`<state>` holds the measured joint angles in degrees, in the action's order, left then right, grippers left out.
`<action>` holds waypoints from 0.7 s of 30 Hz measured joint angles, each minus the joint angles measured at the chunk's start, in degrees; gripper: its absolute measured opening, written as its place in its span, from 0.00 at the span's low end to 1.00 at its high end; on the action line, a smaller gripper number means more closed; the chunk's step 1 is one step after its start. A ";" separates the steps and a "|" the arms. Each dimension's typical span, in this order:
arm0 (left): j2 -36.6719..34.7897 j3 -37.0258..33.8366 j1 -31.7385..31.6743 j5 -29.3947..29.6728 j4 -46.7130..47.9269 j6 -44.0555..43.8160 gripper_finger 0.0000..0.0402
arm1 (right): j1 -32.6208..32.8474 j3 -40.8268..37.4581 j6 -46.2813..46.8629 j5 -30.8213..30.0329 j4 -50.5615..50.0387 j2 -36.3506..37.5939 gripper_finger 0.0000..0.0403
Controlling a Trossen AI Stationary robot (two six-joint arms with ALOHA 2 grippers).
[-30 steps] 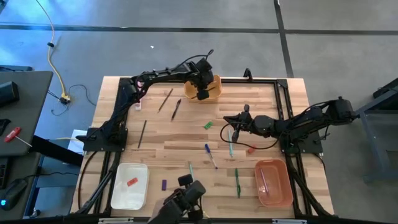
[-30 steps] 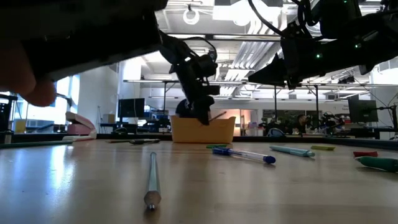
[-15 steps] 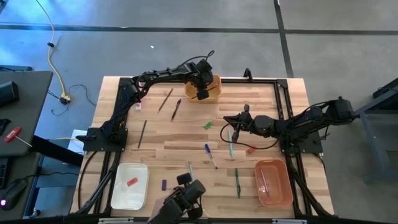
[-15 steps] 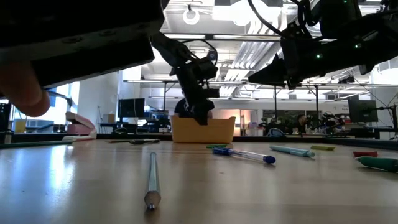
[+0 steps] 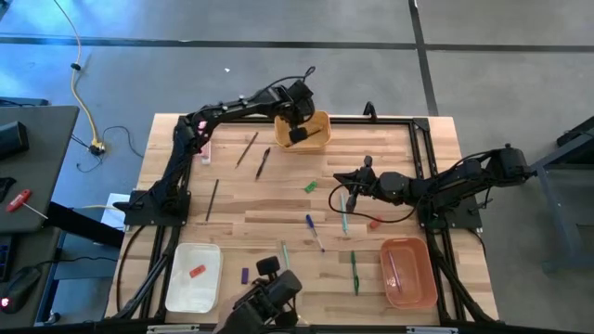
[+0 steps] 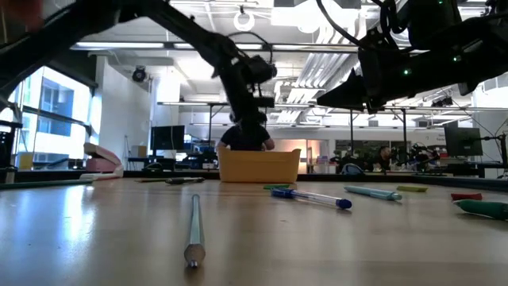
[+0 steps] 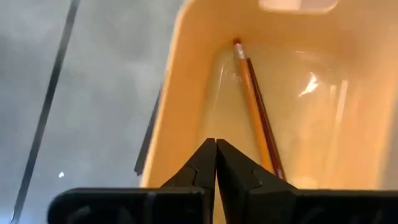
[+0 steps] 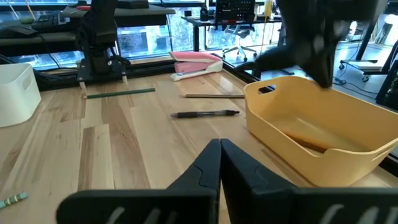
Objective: Sort crayons/erasers/pens/pencils in bins
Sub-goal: Put the black pen into the orange bin
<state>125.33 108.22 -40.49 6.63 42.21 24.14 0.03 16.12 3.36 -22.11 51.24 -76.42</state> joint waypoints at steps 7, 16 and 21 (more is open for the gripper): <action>-8.74 -0.96 0.72 -4.54 4.53 -3.50 0.00 | 0.01 0.00 -0.44 0.00 -0.88 0.00 0.00; -27.29 -26.42 1.28 -4.70 -7.94 -9.43 0.00 | 0.78 -0.02 -0.42 0.00 -2.13 0.00 0.00; -38.28 -43.02 1.62 -4.87 -12.83 -15.99 0.00 | 1.28 -0.02 -0.37 0.00 -2.13 0.00 0.00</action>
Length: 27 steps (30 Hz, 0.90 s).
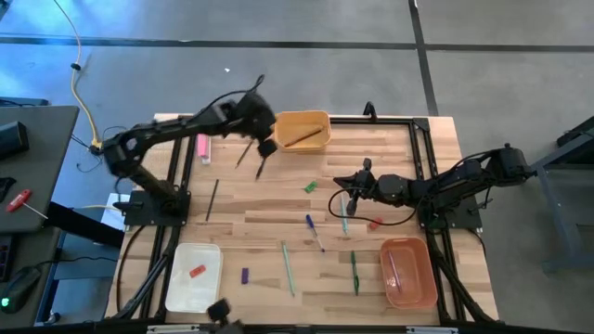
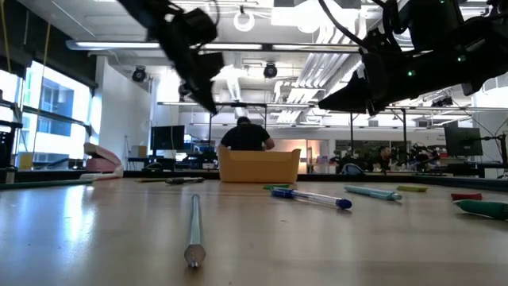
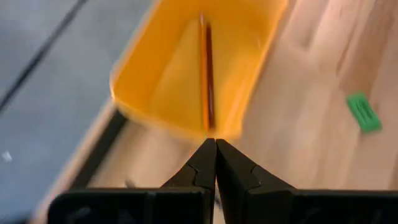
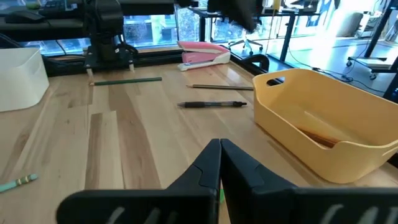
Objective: Sort crayons/erasers/pens/pencils in bins
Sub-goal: Put the black pen into the orange bin
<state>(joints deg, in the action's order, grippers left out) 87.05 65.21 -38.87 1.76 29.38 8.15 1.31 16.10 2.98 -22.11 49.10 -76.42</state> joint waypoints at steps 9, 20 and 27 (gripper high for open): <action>-13.29 -19.30 7.34 0.49 -0.96 -14.90 0.00 | -0.01 0.00 0.16 0.00 0.00 0.00 0.00; -15.19 -34.23 16.51 5.97 -21.23 -32.02 0.00 | -0.01 0.00 0.18 0.00 -0.26 0.00 0.00; -15.17 -37.76 17.66 11.69 -27.86 -36.81 0.07 | -0.01 0.00 0.18 0.00 -0.42 0.00 0.00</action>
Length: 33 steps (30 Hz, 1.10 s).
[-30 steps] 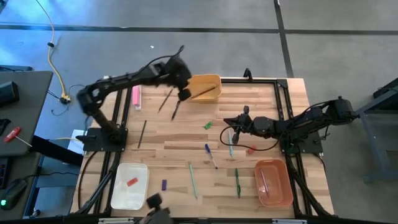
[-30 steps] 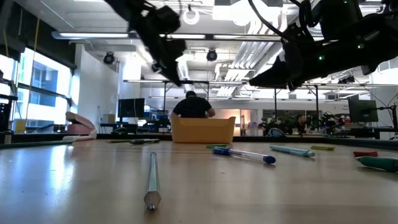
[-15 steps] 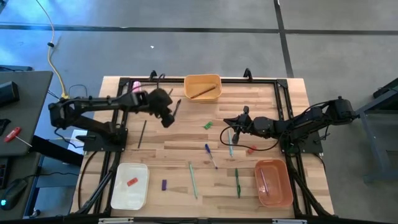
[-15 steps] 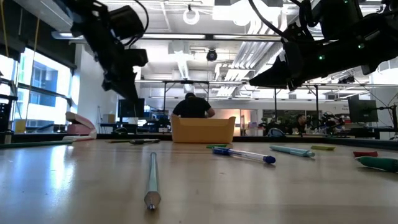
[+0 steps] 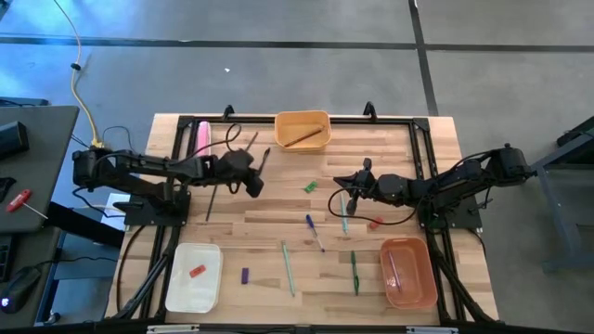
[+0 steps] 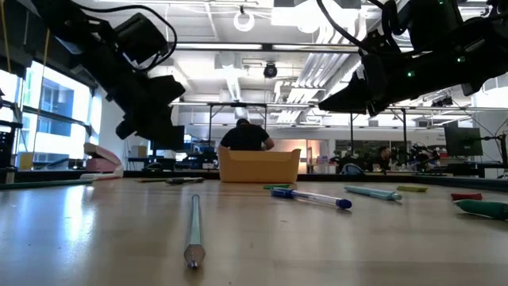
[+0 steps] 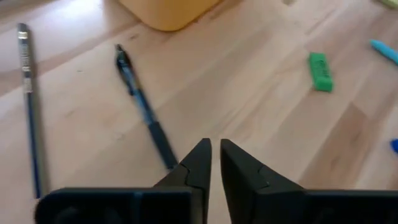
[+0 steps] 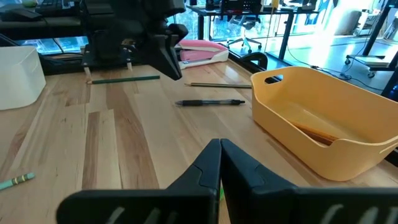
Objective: Sort crayons/erasers/pens/pencils in bins
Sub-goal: Put the black pen into the orange bin
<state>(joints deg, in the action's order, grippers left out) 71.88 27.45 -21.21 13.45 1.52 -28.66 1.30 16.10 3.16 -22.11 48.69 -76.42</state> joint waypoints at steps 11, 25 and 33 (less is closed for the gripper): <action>4.32 -0.43 0.00 -0.46 -1.71 -1.18 0.32 | 0.00 0.00 0.02 -0.01 -0.20 0.00 0.00; 12.46 -0.40 -0.59 3.25 -4.02 -1.30 0.39 | 0.00 0.00 0.02 0.00 -0.20 0.00 0.00; 18.08 -0.15 -1.32 3.26 -8.69 0.21 0.33 | 0.00 0.00 0.02 0.00 -0.20 0.00 0.00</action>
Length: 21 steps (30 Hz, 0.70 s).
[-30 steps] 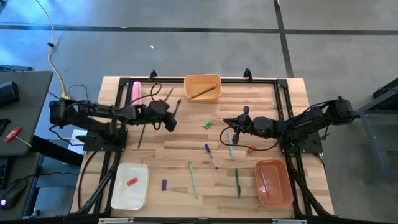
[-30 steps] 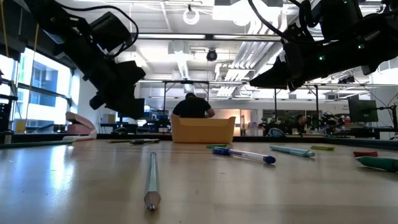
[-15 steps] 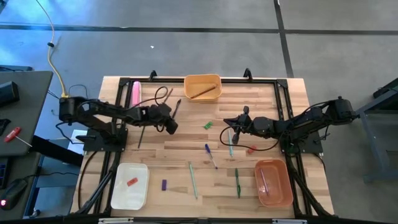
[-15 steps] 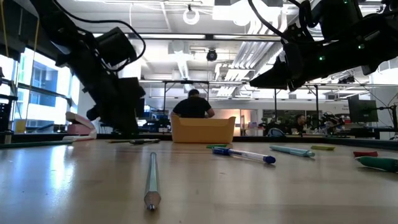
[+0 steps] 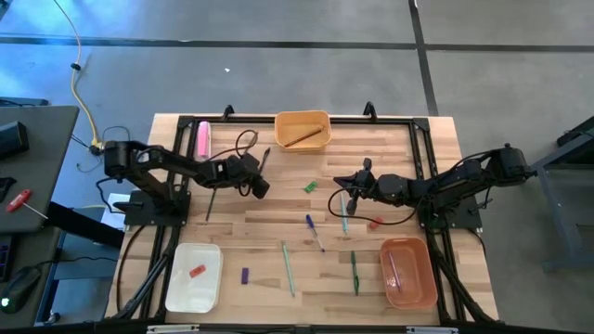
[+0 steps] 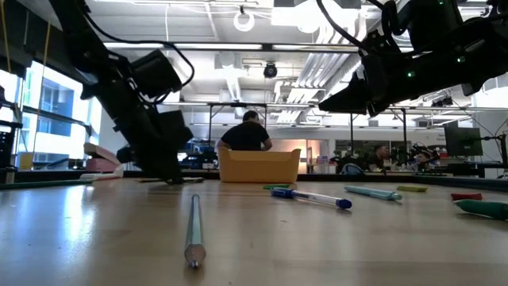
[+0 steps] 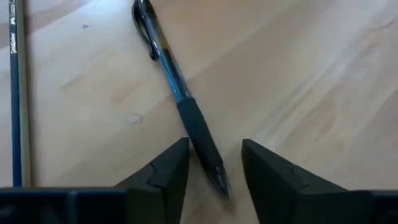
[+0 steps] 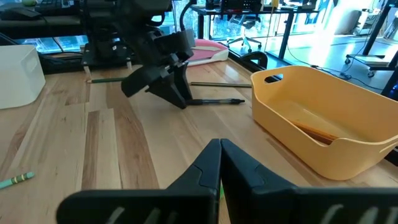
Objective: Sort crayons/erasers/pens/pencils in bins
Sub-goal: Put the black pen into the orange bin
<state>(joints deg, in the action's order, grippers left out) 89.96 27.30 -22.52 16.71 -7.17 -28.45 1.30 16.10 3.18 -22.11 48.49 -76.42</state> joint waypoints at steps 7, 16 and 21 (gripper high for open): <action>0.56 0.09 0.11 -1.16 0.46 3.75 0.08 | -0.02 0.00 0.00 0.00 0.00 0.00 0.00; -3.66 -0.13 0.16 -4.72 5.81 6.22 0.05 | 0.00 0.00 0.02 -0.02 0.00 0.00 0.00; -10.79 -0.75 1.25 -7.52 11.18 7.51 0.04 | -0.01 0.00 0.49 -0.01 -0.08 0.00 0.00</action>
<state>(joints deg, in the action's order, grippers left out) 79.17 26.55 -21.28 9.19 4.02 -20.95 1.29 16.10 3.67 -22.12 48.41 -76.42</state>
